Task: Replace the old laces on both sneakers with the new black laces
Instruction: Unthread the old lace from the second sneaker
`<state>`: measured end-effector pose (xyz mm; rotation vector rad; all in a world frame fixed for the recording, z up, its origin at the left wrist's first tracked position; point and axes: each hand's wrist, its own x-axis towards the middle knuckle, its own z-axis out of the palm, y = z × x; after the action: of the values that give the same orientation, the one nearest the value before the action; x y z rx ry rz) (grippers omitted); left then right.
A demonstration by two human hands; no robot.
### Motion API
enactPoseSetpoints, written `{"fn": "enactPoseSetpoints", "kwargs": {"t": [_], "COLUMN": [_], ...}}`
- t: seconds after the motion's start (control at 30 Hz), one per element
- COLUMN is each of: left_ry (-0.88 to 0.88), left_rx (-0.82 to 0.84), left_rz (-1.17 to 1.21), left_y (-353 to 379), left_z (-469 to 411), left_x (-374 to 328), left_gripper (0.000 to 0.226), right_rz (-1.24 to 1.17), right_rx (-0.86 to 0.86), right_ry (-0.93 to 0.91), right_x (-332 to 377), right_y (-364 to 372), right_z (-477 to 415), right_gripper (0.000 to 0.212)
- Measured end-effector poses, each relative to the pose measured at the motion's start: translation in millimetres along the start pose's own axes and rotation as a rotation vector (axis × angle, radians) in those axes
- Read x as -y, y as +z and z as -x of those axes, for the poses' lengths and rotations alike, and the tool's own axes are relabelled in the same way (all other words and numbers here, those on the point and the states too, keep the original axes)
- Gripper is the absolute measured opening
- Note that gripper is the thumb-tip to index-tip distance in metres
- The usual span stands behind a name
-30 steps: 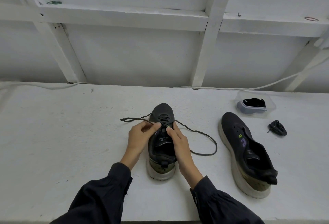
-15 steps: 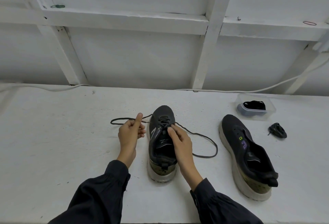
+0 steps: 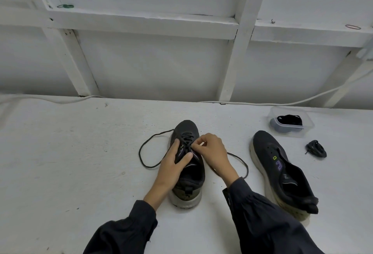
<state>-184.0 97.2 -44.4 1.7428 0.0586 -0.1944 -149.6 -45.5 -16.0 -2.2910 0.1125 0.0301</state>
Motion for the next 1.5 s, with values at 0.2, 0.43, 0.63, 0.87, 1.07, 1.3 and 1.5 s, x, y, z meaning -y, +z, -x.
{"fn": "enactPoseSetpoints", "kwargs": {"t": [0.2,0.43,0.63,0.87,1.07,1.3,1.5], "left_ry": [0.046,0.067,0.065,0.068,0.058,0.044,0.039], "left_rx": [0.065,0.037,0.04,0.042,0.065,0.062,0.047], "left_rz": [-0.085,-0.081,-0.093,-0.102,-0.122,-0.124,-0.127], "left_y": [-2.2,-2.7,-2.6,-3.2,-5.4,-4.1,-2.4], "left_z": [-1.2,-0.1,-1.4,-1.2,-1.5,-3.2,-3.8], "left_x": [-1.3,0.1,0.4,-0.8,0.0,-2.2,-0.4], "left_gripper": [0.062,0.059,0.059,0.059,0.06,0.058,0.057], "right_rz": [0.131,-0.227,-0.232,-0.137,-0.05,-0.286,-0.397], "right_rx": [-0.065,0.018,0.078,0.127,0.075,0.074,0.29], "right_ry": [-0.085,-0.027,-0.045,-0.036,-0.068,0.024,0.039], "right_x": [7.6,-7.4,-15.8,-12.5,-3.7,-12.5,-16.4], "right_y": [3.7,-6.0,-10.2,-12.5,-15.0,-12.2,-18.4], "right_z": [-7.8,-10.0,-7.7,-16.4,-22.4,-22.3,-17.2], "right_gripper": [0.014,0.016,0.01,0.009,0.007,0.018,0.024]}}
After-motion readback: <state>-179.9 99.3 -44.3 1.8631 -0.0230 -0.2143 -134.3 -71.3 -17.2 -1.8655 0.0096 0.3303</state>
